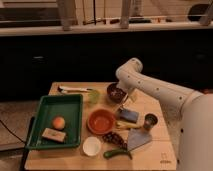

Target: Stack bowls on top of each other

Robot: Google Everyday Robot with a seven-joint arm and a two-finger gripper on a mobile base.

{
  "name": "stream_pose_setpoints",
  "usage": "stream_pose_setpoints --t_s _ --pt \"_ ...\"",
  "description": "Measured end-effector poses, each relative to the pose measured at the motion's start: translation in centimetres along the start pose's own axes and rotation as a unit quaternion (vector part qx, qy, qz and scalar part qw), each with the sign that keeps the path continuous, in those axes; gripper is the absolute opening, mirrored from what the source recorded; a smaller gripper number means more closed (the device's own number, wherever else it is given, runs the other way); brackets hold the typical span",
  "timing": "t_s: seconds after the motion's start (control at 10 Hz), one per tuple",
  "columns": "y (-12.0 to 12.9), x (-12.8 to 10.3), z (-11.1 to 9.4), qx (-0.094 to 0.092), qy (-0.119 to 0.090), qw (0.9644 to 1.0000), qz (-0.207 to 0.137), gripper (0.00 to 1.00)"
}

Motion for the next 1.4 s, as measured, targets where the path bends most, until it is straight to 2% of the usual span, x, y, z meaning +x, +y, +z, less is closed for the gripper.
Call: stream_pose_setpoints --t_s 0.5,1.0,1.1,1.2,1.4 --pt "0.9 0.8 3.7 -0.022 0.002 0.9997 0.011 0.8" --pt "1.6 1.1 5.3 -0.033 -0.006 0.9993 0.015 0.8" --pt "1.6 1.0 5.5 -0.034 -0.009 0.9993 0.013 0.74" --pt "1.7 0.9 5.8 -0.035 -0.013 0.9993 0.011 0.62" --pt "1.8 0.7 6.3 -0.035 -0.019 0.9992 0.009 0.45"
